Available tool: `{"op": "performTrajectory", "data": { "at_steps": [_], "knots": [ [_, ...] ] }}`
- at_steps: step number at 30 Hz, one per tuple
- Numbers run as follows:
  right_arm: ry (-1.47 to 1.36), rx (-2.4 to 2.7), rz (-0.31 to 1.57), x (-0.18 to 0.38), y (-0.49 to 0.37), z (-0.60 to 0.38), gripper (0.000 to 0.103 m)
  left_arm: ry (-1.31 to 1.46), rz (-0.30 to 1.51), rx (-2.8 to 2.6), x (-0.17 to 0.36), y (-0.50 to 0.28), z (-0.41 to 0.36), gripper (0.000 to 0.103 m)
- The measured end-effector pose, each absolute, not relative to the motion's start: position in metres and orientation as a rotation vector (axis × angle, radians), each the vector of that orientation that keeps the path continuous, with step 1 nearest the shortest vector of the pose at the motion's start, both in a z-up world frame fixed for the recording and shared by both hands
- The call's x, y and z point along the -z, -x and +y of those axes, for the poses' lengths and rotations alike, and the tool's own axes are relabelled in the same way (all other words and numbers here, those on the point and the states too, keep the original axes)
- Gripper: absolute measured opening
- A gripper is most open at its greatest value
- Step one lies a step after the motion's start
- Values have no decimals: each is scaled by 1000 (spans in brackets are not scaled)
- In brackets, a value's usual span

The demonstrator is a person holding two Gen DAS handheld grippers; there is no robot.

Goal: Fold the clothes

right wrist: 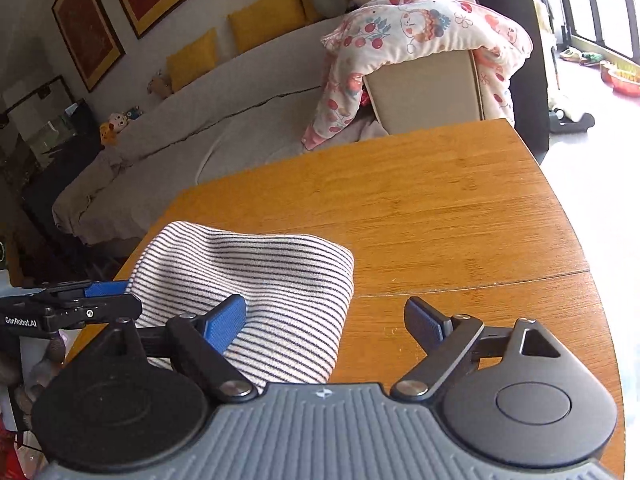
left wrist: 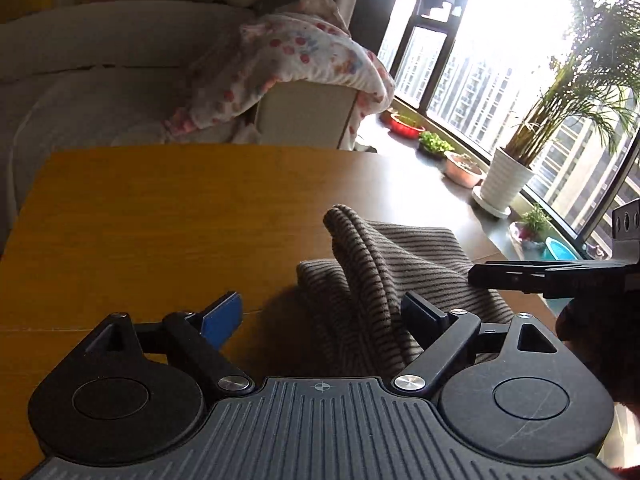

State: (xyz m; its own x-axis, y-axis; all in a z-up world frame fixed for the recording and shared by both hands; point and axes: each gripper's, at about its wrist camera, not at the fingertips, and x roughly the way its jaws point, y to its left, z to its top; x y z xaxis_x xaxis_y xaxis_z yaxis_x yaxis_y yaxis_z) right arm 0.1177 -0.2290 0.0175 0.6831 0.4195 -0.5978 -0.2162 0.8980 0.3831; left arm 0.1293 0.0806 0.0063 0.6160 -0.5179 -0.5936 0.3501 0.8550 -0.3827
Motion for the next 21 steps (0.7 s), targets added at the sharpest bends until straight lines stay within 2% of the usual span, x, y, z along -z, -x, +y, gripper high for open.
{"op": "performTrajectory", "data": {
  "at_steps": [4, 7, 9, 10, 12, 21],
  "knots": [
    [-359, -444, 792, -16, -93, -228, 96, 307, 838, 593, 8, -125, 70, 93],
    [-386, -480, 832, -8, -79, -221, 96, 328, 884, 633, 19, -122, 62, 88],
    [-394, -499, 840, -4, -76, -216, 91, 315, 878, 631, 24, -121, 60, 81],
    [-391, -506, 840, -4, -77, -213, 80, 319, 871, 633, 26, -123, 60, 78],
    [-383, -517, 838, -3, -83, -208, 79, 349, 869, 636, 29, -129, 65, 69],
    [-325, -485, 772, -4, -184, -185, 76, 410, 827, 578, 33, -202, 88, 66]
  ]
}}
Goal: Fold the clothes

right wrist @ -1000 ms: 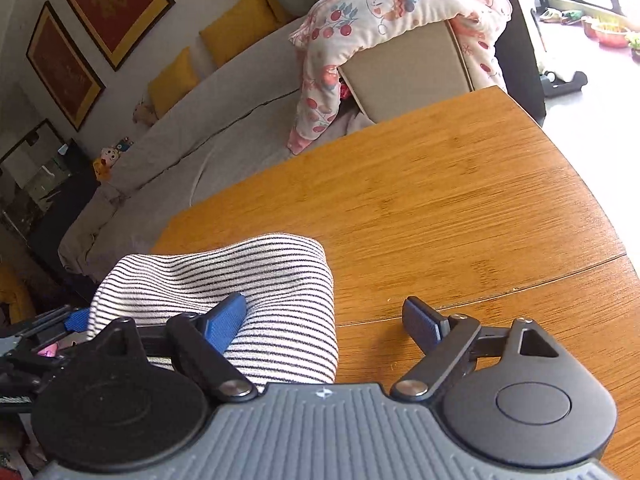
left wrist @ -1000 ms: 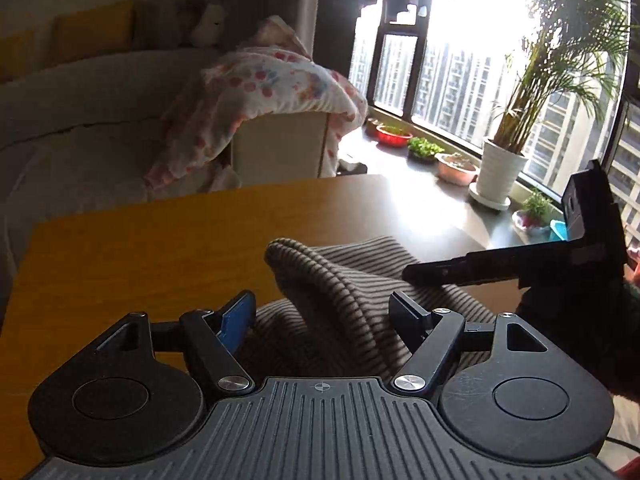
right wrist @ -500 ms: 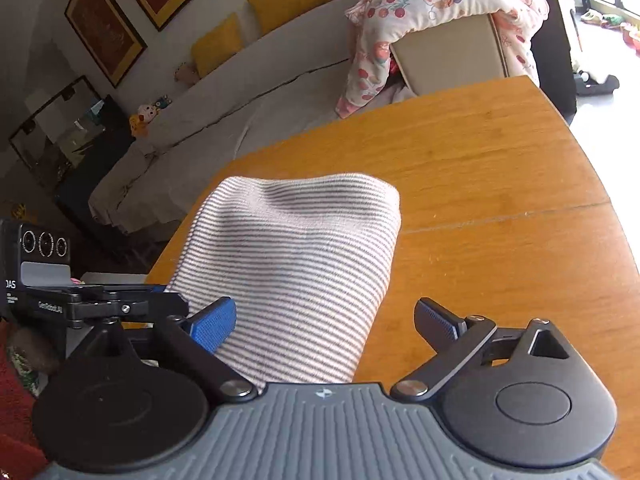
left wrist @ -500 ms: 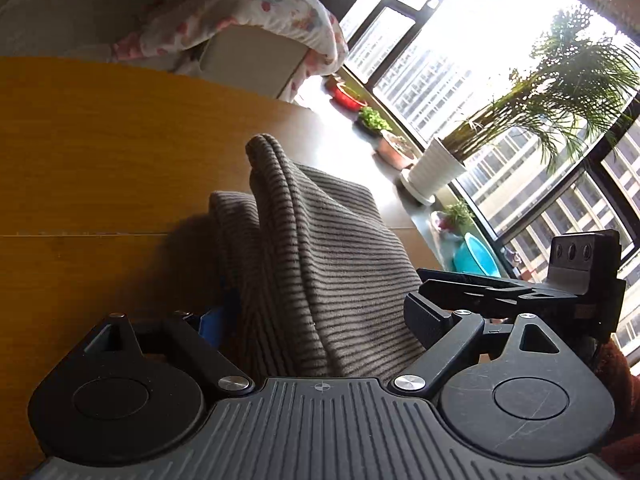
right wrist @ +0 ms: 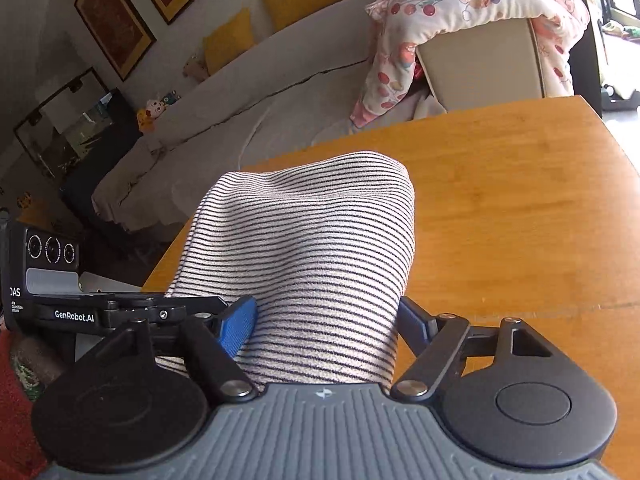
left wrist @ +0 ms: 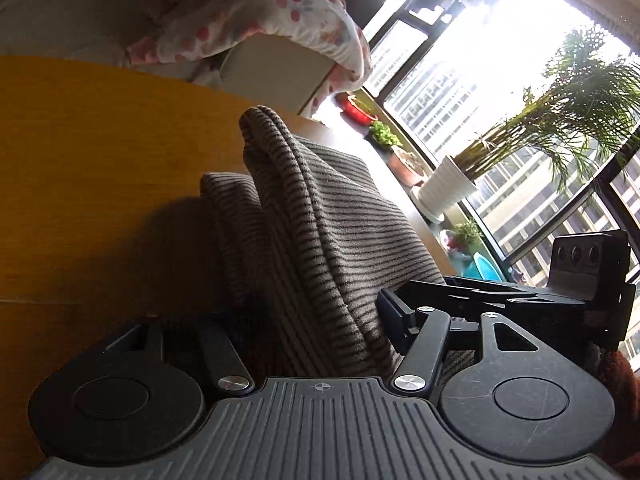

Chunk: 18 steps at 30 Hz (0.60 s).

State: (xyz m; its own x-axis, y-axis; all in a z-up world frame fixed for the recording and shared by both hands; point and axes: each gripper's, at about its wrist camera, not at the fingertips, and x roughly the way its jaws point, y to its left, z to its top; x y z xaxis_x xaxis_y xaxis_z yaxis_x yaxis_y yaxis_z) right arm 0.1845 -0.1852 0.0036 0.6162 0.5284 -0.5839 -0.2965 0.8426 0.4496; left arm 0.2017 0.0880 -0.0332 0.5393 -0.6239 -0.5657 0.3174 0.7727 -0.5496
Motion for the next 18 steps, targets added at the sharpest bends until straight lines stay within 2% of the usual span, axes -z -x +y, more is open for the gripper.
{"op": "performTrajectory", "data": {
  "at_steps": [8, 12, 18],
  "knots": [
    [-265, -464, 696, 3, -272, -166, 77, 426, 782, 488, 32, -275, 107, 66],
    [-254, -460, 685, 4, -283, -166, 78, 427, 778, 499, 33, -285, 109, 66],
    [-236, -431, 671, 3, -277, -168, 85, 381, 755, 500, 25, -280, 112, 67]
  ]
}}
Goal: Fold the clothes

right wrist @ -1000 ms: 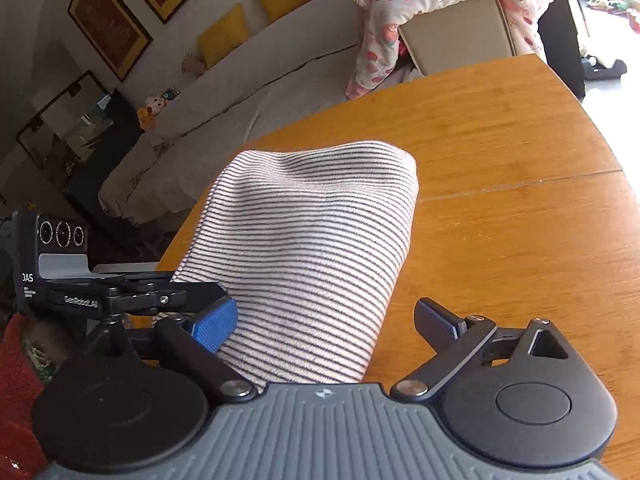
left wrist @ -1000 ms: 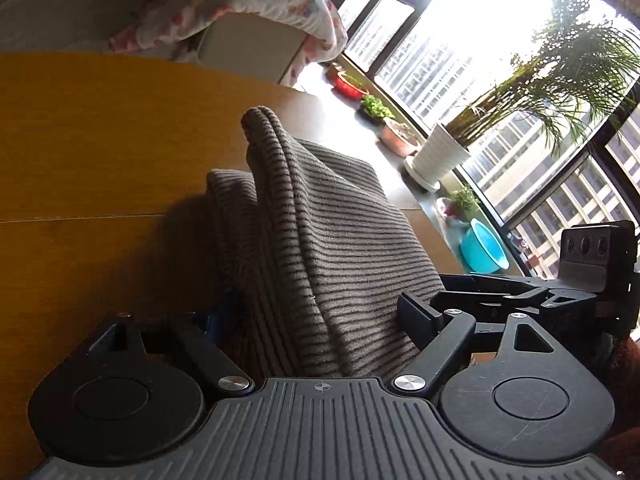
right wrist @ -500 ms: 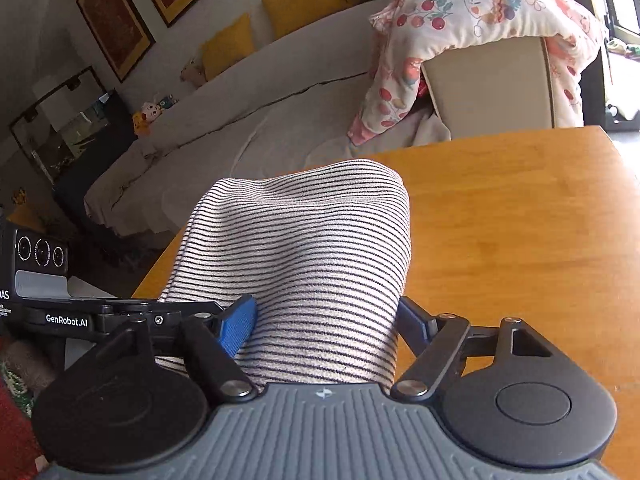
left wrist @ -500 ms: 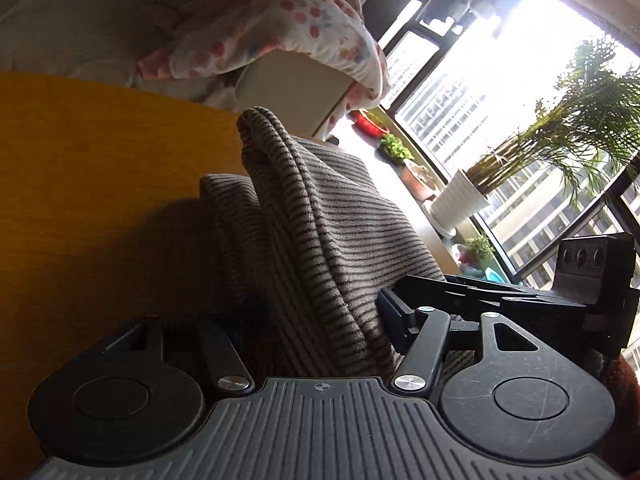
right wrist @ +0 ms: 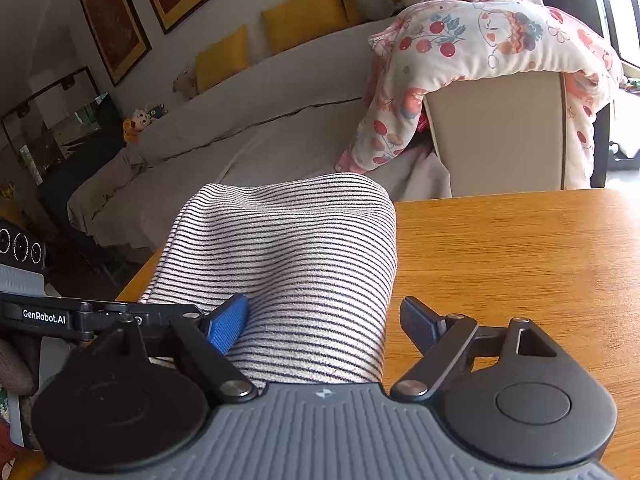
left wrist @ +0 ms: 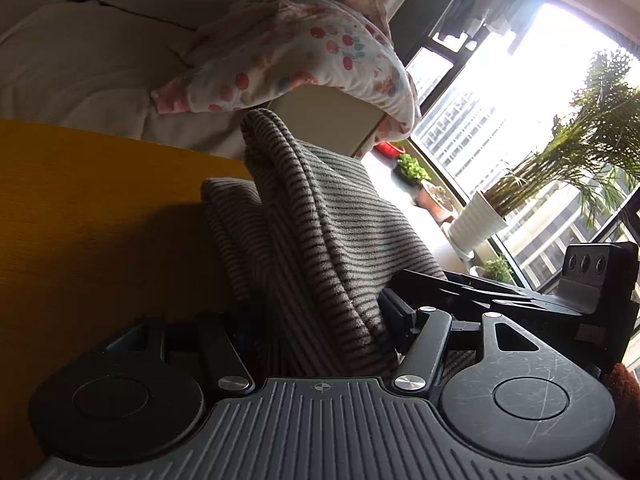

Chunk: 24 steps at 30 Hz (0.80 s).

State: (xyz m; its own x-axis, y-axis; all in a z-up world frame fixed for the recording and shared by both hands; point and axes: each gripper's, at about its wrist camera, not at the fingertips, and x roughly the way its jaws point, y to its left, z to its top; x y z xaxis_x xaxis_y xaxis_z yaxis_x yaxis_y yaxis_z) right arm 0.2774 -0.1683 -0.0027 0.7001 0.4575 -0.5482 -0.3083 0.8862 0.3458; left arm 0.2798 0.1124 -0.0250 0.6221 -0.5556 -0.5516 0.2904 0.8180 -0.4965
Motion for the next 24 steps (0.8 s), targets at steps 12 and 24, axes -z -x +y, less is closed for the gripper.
{"op": "performTrajectory", "data": {
  "at_steps": [12, 24],
  "knots": [
    [136, -497, 508, -23, -210, -92, 86, 394, 654, 533, -18, -346, 103, 71],
    [-226, -456, 575, -28, -206, -163, 90, 371, 670, 459, -14, -293, 122, 92]
  ]
}}
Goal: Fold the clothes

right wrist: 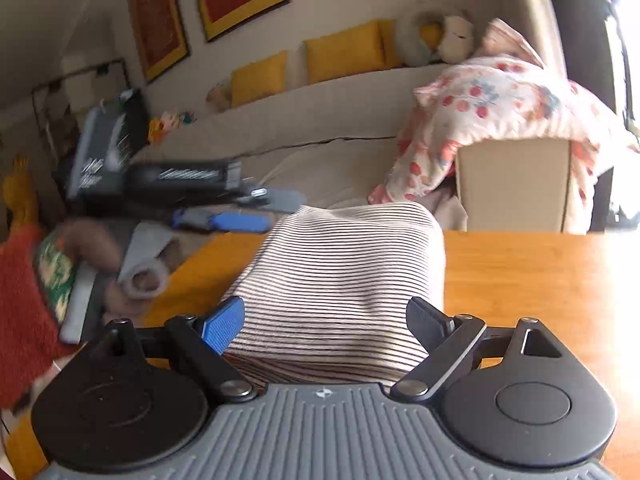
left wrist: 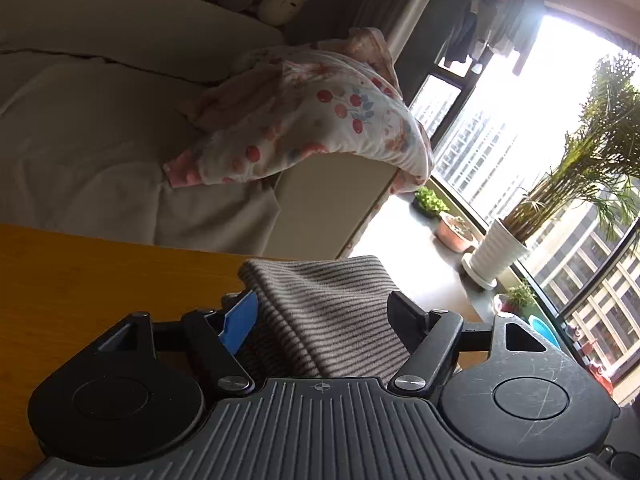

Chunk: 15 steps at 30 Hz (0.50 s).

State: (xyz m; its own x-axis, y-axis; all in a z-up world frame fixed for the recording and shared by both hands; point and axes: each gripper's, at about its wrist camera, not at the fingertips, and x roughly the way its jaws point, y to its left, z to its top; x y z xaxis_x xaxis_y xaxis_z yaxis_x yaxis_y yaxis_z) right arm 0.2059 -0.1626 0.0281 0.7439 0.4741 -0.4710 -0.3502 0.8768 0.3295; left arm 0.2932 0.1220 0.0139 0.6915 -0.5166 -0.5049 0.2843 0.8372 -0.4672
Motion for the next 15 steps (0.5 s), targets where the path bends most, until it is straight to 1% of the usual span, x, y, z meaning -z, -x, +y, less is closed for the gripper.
{"op": "performTrajectory", "data": {
  "at_steps": [2, 3, 4, 5, 6, 7, 11, 12, 14, 15],
  "knots": [
    [-343, -415, 630, -15, -217, -184, 90, 393, 691, 485, -10, -271, 124, 91],
    [-394, -401, 659, -7, -224, -192, 90, 402, 712, 503, -4, -264, 123, 90],
    [-433, -398, 694, 2, -231, -194, 87, 412, 733, 521, 3, -257, 121, 87],
    [-444, -401, 707, 4, -233, -193, 76, 410, 755, 527, 9, -254, 119, 77],
    [-432, -406, 695, -1, -232, -188, 70, 406, 777, 530, 15, -252, 117, 61],
    [-420, -411, 683, -5, -231, -184, 70, 419, 781, 532, 19, -250, 118, 58],
    [-298, -408, 613, -28, -227, -166, 69, 438, 771, 513, 27, -248, 122, 59],
    [-265, -388, 630, -28, -229, -164, 69, 425, 772, 500, 29, -249, 122, 60],
    [-199, -330, 695, -18, -233, -161, 69, 389, 770, 477, 32, -247, 118, 65],
    [-181, -303, 723, -10, -234, -161, 74, 371, 765, 461, 33, -246, 115, 70]
  ]
}}
